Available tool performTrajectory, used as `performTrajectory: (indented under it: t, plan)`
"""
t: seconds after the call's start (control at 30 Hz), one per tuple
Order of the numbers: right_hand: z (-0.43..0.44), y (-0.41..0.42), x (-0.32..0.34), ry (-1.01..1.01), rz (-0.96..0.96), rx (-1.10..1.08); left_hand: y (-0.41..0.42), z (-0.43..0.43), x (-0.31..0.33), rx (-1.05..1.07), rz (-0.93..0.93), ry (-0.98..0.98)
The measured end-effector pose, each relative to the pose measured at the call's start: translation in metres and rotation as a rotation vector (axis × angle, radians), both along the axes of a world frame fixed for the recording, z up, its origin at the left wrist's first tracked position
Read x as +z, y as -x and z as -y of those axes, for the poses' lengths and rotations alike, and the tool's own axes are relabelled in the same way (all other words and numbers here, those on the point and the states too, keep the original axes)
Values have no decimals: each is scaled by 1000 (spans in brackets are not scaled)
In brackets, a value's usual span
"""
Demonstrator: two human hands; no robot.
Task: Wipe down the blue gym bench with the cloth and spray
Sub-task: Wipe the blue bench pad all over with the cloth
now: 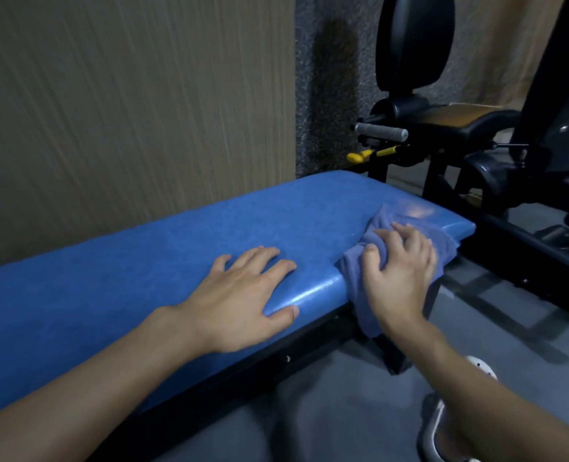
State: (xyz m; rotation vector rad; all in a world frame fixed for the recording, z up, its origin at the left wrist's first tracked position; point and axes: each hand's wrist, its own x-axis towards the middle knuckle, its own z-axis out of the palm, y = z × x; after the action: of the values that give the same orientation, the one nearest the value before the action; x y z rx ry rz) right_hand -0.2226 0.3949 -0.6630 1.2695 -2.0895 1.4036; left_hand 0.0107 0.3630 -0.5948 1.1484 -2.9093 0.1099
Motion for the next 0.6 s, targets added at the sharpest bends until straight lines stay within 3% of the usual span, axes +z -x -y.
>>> performTrajectory:
  t: [0.1, 0.27, 0.5, 0.6]
  plan:
    - [-7, -12, -12, 58, -129, 60, 19, 9, 2, -10, 31, -42]
    - [6, 45, -8, 169, -273, 149, 64, 25, 5, -26, 12, -103]
    - [19, 142, 17, -58, 32, 40, 126, 33, 10, -93, -12, -82]
    - [14, 133, 13, -149, -30, 12, 136, 28, 6, -67, 2, -9]
